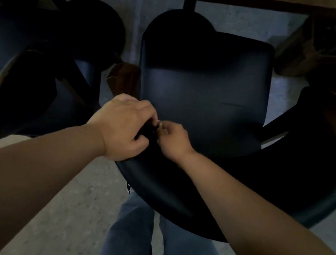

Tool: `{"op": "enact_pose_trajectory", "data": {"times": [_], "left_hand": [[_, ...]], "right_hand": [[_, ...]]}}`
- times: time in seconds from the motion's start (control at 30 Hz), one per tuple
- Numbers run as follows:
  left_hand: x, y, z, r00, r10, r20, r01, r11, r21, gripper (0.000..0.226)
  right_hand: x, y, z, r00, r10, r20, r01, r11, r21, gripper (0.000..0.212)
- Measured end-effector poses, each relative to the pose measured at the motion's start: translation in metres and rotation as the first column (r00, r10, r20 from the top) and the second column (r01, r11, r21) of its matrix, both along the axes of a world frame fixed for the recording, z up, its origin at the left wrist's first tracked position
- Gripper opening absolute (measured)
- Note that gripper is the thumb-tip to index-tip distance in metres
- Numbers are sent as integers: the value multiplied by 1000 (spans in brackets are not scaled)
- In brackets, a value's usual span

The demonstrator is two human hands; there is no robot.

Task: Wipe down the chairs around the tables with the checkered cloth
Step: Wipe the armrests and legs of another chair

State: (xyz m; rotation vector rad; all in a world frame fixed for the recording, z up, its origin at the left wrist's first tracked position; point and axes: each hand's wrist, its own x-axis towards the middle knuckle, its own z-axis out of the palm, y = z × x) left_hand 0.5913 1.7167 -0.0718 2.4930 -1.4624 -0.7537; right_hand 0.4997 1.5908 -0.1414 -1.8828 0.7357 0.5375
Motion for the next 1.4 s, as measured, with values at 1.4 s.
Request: {"op": "enact_pose_trajectory", "data": {"times": [1.4], "left_hand": [[-16,13,-12,959,132,-251,-223,897,-381,27]], "right_hand": [[-88,46,65,488,699,523,-60,624,-779,24]]}}
